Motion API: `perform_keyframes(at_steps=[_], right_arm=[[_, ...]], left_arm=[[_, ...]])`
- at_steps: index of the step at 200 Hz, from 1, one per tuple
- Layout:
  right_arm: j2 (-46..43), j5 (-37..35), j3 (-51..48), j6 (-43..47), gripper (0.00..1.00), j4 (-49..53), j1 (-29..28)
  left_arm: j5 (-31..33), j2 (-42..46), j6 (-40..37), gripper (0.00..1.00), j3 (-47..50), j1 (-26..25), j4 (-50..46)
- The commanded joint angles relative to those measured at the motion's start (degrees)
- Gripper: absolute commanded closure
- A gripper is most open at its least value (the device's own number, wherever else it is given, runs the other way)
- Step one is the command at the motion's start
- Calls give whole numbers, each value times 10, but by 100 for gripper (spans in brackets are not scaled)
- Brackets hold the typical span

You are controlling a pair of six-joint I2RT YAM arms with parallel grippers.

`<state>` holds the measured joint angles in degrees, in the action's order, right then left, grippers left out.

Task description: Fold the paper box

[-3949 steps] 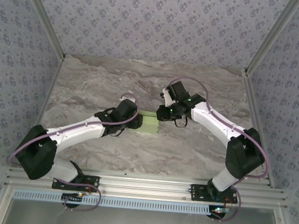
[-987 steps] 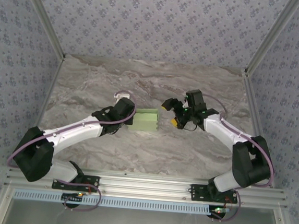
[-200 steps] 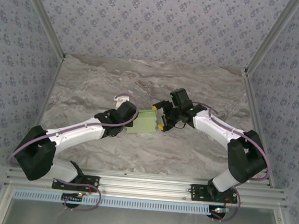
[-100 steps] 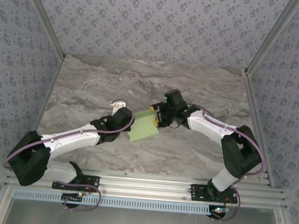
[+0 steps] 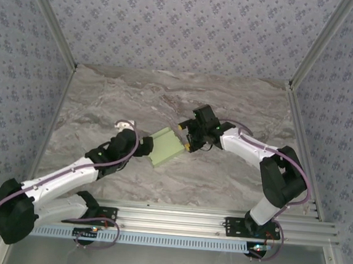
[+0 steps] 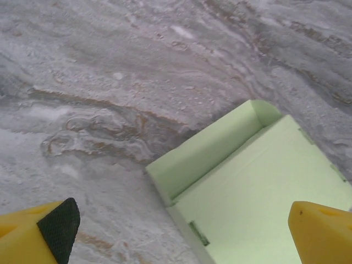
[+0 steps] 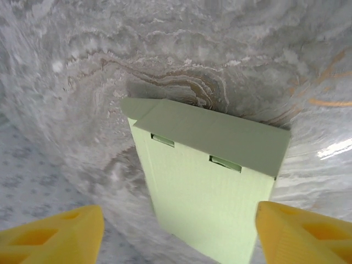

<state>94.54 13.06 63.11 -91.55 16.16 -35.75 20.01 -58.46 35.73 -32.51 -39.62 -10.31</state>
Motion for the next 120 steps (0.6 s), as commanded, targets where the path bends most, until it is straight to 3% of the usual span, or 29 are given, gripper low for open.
perform_keyframes(at_steps=[1, 21, 61, 120], right_arm=[[12, -20, 39, 104, 18, 103, 7], [21, 16, 28, 105, 14, 110, 6], [58, 64, 47, 81, 12, 98, -23], [103, 59, 115, 46, 9, 112, -56]], left_arm=[[-125, 5, -18, 1, 9, 62, -26], [-188, 2, 5, 1, 28, 107, -5], [-250, -20, 33, 1, 54, 132, 41], [-317, -63, 65, 1, 44, 183, 74]])
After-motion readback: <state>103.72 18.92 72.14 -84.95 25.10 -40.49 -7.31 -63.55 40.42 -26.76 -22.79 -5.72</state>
